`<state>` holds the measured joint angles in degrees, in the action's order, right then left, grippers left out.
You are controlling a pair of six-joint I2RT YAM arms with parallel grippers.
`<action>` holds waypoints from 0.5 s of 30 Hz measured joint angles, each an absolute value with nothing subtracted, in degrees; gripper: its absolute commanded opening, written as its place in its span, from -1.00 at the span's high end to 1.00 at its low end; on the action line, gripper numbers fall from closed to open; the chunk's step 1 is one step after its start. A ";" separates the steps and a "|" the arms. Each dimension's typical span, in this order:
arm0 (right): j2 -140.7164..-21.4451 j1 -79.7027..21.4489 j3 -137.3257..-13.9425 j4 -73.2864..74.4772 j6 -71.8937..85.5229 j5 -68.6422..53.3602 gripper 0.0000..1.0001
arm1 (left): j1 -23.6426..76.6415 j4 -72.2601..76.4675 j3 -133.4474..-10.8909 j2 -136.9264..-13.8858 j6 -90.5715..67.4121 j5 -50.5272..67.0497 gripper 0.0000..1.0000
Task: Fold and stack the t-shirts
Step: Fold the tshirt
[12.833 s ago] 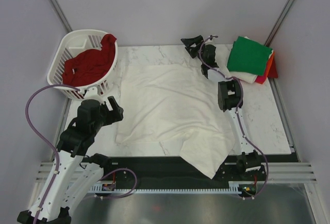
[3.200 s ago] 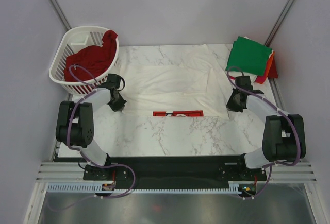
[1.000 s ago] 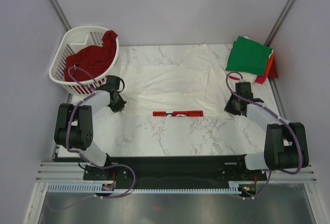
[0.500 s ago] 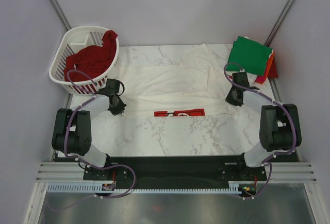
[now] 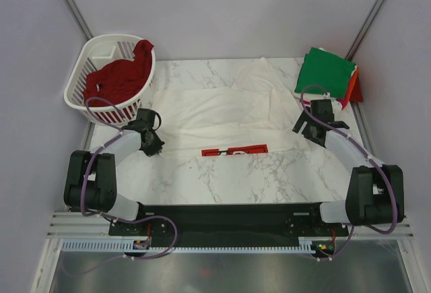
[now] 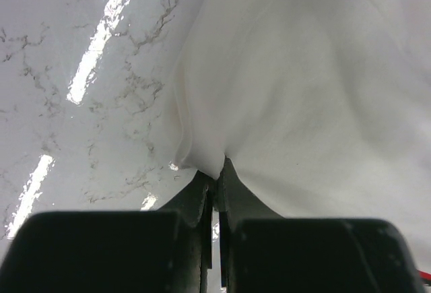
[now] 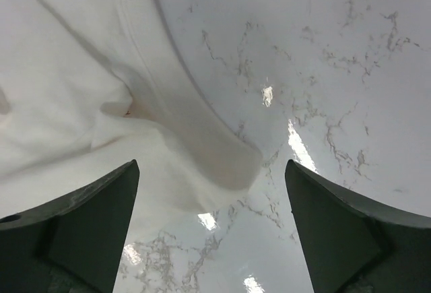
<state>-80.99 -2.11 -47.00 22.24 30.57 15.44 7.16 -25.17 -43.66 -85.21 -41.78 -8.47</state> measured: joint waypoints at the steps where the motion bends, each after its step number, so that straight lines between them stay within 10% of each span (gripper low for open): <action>1: -78.83 -2.15 -46.65 22.65 30.57 15.33 -0.96 | 7.16 -25.21 -43.42 -84.93 -41.78 -8.40 0.96; 15: -77.80 -2.04 -37.01 21.12 32.82 7.14 -0.40 | 7.33 -25.63 -42.33 -83.64 -41.80 -8.32 0.95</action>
<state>-77.80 -2.04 -37.01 21.12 32.82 7.14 7.33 -25.63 -42.33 -83.64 -41.80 -8.32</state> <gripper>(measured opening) 0.723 0.040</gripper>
